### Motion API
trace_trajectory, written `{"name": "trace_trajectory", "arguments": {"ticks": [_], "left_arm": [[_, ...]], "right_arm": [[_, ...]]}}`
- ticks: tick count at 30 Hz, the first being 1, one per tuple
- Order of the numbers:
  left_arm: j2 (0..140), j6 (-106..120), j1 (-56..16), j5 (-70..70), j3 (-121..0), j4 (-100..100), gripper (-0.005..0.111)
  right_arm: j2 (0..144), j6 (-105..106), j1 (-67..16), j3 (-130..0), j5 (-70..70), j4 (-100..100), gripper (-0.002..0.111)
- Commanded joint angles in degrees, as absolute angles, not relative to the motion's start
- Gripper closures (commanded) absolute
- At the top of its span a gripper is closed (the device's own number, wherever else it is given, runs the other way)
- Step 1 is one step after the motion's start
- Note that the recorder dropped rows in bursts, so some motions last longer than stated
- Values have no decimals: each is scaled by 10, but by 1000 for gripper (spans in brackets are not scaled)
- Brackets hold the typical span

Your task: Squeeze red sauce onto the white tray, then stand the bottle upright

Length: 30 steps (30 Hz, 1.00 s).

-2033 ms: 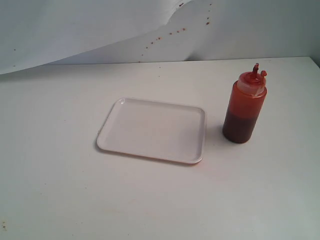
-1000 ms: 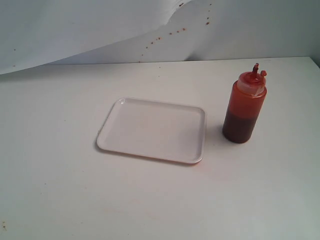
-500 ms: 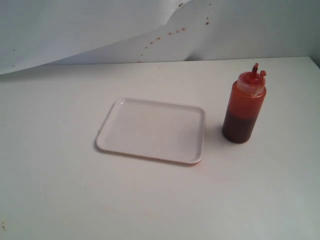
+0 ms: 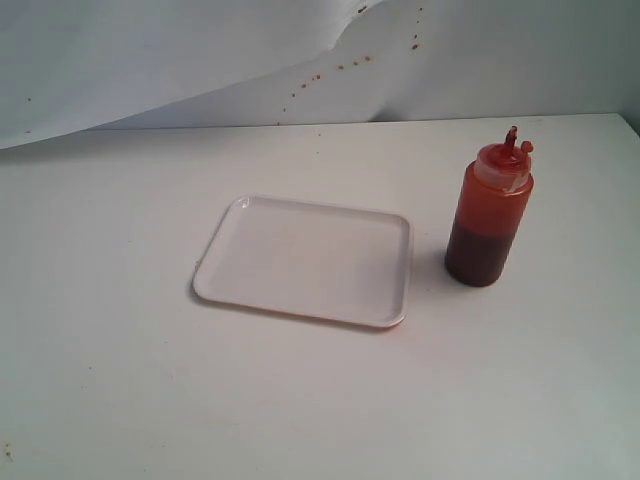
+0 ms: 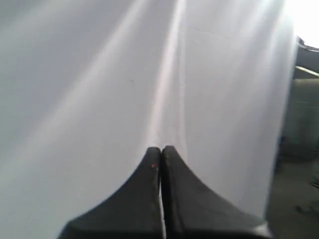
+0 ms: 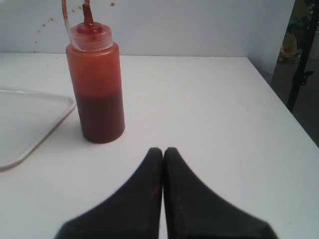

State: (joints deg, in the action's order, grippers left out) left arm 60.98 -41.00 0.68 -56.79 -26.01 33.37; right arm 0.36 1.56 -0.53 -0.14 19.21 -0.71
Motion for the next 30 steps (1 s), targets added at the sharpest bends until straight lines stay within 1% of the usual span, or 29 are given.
{"name": "trace_trajectory", "arguments": {"ticks": [1, 6, 14, 19, 24, 26, 27, 28, 29, 30], "left_arm": [[788, -456, 7, -700, -336, 481, 107], [951, -459, -19, -700, -424, 598, 107], [1150, -460, -90, -700, -562, 615, 107], [1230, -460, -123, -700, -625, 632, 105], [1270, -451, -149, -700, -662, 679, 99], [1277, -437, -159, -700, -669, 686, 92], [1283, -417, -169, -700, -670, 687, 80], [1284, -413, -174, -700, -670, 687, 71], [1289, -415, -186, -700, -670, 685, 48], [1289, -419, -193, -700, -670, 685, 35]], "right_arm": [[0, 14, -6, 0, 191, -4, 108], [0, 14, -6, 0, 191, -4, 108], [0, 14, -6, 0, 191, -4, 108], [0, 14, -6, 0, 191, -4, 108], [0, 14, -6, 0, 191, -4, 108], [0, 14, -6, 0, 191, -4, 108], [0, 14, -6, 0, 191, -4, 108], [0, 14, -6, 0, 191, -4, 108], [0, 14, -6, 0, 191, -4, 108], [0, 14, -6, 0, 191, -4, 108]]}}
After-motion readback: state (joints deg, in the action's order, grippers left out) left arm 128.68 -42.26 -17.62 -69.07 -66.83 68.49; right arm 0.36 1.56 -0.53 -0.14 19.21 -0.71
